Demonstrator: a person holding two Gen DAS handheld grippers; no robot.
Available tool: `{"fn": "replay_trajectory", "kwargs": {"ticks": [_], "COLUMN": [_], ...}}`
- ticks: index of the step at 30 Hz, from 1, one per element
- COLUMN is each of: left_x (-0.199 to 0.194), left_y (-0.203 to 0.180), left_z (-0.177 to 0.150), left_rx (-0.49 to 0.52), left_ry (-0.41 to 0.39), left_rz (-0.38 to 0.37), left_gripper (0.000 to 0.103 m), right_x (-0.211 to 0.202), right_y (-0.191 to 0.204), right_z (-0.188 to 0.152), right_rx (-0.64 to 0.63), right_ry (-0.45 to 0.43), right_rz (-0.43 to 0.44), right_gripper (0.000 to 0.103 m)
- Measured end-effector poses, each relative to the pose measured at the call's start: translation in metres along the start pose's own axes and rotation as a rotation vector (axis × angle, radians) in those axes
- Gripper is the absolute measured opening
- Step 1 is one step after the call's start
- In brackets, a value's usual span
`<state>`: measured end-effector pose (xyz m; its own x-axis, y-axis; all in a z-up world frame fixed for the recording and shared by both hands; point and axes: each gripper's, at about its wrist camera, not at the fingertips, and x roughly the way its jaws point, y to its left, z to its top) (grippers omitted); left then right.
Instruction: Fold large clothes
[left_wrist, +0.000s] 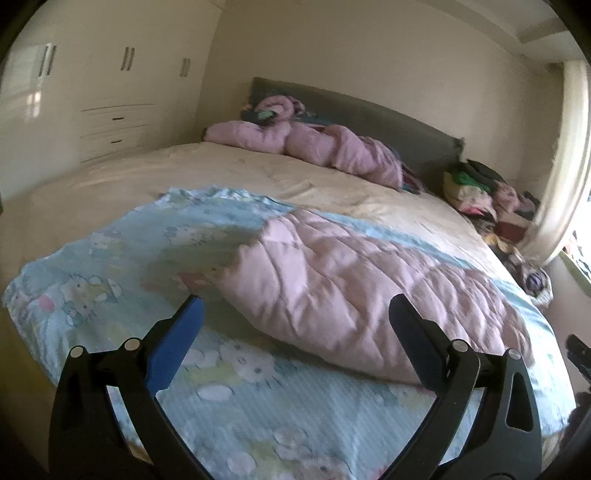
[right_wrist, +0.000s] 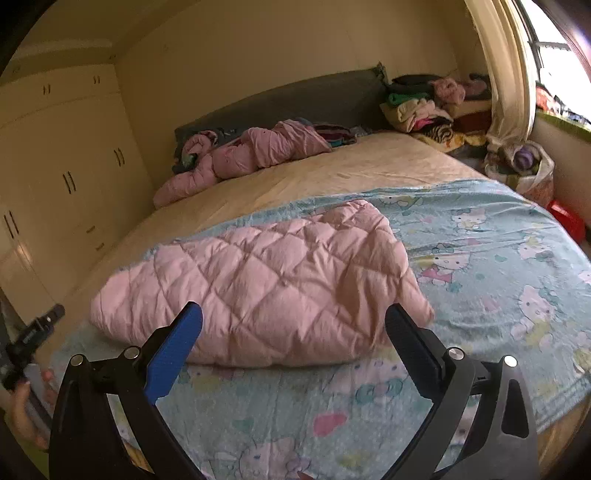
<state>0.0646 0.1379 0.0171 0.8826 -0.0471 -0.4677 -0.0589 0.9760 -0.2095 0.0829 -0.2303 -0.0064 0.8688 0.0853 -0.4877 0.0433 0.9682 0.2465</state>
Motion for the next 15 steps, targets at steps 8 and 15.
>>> {"fn": "replay_trajectory", "kwargs": {"ticks": [8, 15], "left_x": [-0.017, -0.013], "left_y": [-0.027, -0.037], "left_z": [-0.027, -0.034], "left_rx": [0.062, 0.092], "left_ry": [0.027, 0.061], "left_rz": [-0.067, -0.050], "left_gripper": [0.094, 0.094], "right_x": [-0.010, -0.001], "right_y": [0.032, 0.039], "right_z": [-0.039, -0.053], "right_rx": [-0.101, -0.105], "right_ry": [0.051, 0.114], "right_rz": [0.023, 0.054], "right_gripper": [0.099, 0.099]}}
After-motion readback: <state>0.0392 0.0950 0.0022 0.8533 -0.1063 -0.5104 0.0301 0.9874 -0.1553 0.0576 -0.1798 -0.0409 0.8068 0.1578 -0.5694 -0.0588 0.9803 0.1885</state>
